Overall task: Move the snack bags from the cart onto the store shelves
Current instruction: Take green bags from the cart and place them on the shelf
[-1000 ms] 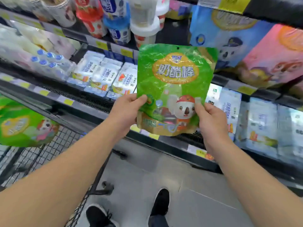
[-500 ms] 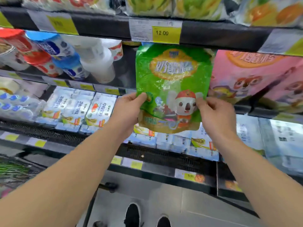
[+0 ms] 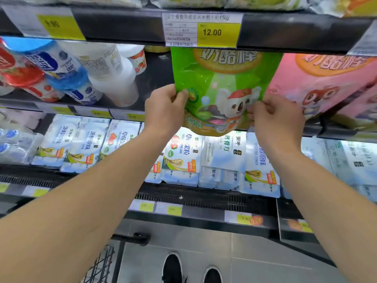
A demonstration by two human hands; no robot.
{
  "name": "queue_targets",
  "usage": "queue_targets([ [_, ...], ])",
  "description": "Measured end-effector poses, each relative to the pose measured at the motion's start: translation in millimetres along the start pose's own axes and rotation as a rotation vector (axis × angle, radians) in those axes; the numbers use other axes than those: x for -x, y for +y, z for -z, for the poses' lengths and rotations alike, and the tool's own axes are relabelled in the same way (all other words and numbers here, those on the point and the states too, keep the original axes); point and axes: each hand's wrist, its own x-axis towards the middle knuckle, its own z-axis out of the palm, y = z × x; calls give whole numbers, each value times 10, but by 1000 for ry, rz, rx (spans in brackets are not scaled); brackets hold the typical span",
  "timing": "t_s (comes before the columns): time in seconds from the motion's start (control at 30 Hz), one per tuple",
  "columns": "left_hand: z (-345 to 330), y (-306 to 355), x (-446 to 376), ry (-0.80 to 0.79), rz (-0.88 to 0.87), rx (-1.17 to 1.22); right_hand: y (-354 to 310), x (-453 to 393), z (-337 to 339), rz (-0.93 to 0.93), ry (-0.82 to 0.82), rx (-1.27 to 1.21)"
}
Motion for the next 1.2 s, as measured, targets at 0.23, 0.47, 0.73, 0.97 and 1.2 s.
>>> queue_targets([
  [0.23, -48, -280, 135, -35, 87, 62, 102, 346, -68, -133, -46, -96],
  [0.47, 67, -8, -31, 20, 38, 170, -110, 165, -18, -141, 49, -282],
  [0.73, 50, 115, -156, 10, 73, 171, -169, 204, -28, -106, -36, -378],
  [0.97, -33, 151, -210, 6, 45, 184, 81, 451, -165, 315, -235, 228],
  [1.2, -88, -34, -229, -7, 72, 259, 18, 450, -214, 254, -403, 536],
])
